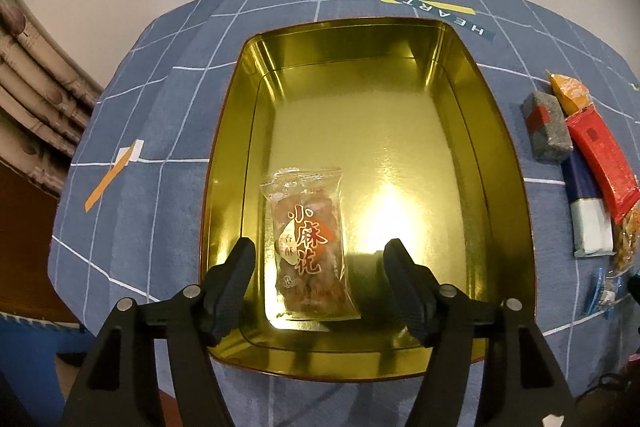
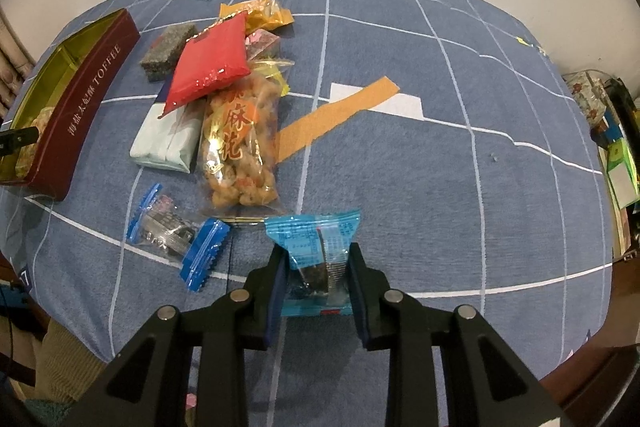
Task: Organize snacks
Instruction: 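Open the left gripper to release the bag inside the tin, then carry the blue candy packet with the right gripper over the tin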
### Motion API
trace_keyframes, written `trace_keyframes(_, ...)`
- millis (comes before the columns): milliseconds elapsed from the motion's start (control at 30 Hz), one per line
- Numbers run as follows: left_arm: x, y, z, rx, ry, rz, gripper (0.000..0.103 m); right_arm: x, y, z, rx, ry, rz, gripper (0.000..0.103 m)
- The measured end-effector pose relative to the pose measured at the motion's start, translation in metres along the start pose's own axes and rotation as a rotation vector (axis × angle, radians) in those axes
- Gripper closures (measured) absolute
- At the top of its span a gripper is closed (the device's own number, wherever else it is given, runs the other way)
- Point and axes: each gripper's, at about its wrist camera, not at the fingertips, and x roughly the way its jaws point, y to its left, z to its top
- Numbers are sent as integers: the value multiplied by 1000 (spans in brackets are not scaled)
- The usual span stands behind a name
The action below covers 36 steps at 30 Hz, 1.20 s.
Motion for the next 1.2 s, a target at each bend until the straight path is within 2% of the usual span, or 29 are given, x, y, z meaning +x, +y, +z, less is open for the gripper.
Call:
trace_keyframes(367,-9,1,-1,-6,-25,-38,32,-21,8,4,-34,-51,-51,74)
trace_keyframes(700,-18,10,-3,-48,-41,-58,28,-36,31,20,-103,-97,-60,74)
trace_keyframes(867,-21,17,-5,-74,-50,-51,27,-41,53,36,-161,-120,-24,74)
trace_keyframes(1200,-24,45,-24,-167,-44,3,27,-50,135,74,-308,-174,139,74)
